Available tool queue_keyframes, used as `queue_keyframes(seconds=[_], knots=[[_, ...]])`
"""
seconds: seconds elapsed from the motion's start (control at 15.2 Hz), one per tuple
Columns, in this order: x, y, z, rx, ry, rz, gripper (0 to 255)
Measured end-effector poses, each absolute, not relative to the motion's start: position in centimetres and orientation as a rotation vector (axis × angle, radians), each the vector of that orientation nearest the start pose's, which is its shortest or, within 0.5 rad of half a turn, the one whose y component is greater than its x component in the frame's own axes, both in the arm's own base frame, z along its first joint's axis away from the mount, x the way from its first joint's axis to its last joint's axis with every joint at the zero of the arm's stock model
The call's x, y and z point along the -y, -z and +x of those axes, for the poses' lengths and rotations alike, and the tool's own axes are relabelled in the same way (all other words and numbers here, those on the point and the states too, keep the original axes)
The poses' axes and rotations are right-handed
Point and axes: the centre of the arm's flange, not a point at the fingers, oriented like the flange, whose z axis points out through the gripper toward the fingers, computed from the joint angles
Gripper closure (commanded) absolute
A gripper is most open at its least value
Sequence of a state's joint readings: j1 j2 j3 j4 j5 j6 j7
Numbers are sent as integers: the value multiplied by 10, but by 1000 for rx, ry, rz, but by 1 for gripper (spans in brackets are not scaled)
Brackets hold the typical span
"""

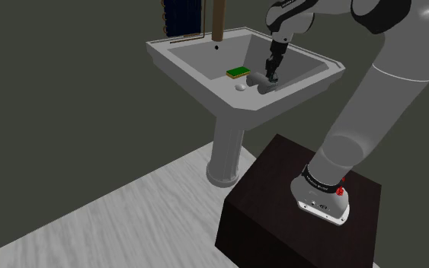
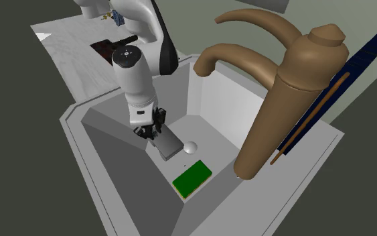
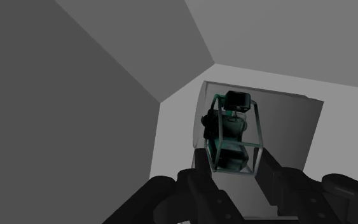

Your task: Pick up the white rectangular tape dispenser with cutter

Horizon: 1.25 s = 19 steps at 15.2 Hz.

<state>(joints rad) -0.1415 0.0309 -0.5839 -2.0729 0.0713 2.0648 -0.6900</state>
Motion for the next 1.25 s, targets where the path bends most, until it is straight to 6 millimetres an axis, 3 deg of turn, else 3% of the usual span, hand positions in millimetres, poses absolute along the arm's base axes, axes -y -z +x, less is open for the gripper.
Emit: queue_keyframes(seconds=[0.4,1.25], knots=[[359,-424,415,-106,4,-3083,255],[359,-490,414,-106,4,-3083,255]])
